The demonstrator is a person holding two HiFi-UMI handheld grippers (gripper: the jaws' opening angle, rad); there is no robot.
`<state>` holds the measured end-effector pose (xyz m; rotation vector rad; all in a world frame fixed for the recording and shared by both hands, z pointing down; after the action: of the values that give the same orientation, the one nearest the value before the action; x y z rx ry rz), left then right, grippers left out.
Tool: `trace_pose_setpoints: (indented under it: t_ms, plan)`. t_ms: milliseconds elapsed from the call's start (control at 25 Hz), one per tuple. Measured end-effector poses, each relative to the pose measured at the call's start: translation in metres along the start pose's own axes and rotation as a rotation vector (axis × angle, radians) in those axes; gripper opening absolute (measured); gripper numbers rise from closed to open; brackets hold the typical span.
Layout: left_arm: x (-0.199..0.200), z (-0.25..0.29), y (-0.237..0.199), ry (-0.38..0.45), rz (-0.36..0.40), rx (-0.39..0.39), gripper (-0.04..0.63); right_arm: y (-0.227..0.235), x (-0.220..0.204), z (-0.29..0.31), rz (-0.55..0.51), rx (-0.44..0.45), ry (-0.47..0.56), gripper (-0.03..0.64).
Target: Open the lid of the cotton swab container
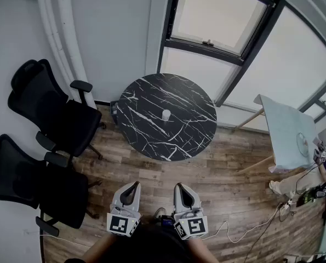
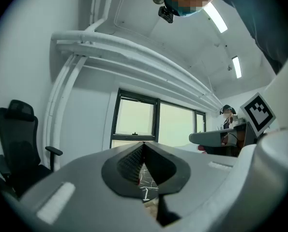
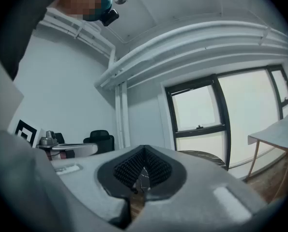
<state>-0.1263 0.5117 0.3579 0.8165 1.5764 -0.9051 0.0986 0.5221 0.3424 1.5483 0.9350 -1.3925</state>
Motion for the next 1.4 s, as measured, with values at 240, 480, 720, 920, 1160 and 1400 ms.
trace_pose_setpoints:
  t_ms: [240,480,720,920,1160,1400]
  plan:
    - [-0.001,0.000,0.001,-0.006,0.005,-0.008,0.003,-0.001,-0.001,-0.001,0.008,0.004,0.000,-0.008]
    - [-0.005,0.005,0.006,-0.011,0.006,-0.012,0.003,0.004,-0.003,-0.004,0.013,0.001,0.004,-0.008]
    - [-0.007,0.012,0.018,-0.011,0.015,-0.011,0.003,0.017,-0.001,-0.008,0.017,0.012,0.021,-0.006]
    - [-0.009,0.021,0.034,-0.013,0.026,0.001,0.003,0.032,0.001,-0.010,0.010,0.031,0.025,-0.006]
    - [-0.017,0.038,0.052,-0.014,0.034,0.036,0.003,0.054,-0.001,-0.002,0.014,0.089,0.020,-0.006]
    - [-0.022,0.040,0.069,-0.026,0.067,0.060,0.003,0.085,-0.005,0.003,0.034,0.118,0.021,-0.006]
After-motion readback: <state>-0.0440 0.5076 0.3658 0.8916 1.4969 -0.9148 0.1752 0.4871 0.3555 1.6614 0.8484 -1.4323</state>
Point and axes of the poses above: the fingertips, and each gripper's own axes: z forward along the fingers, y to its right, x out of its top, the point moved 10 cm from there along -z, backward along the fingers, and after that the axes turned 6 degrees about y, right-handed, at the moved point
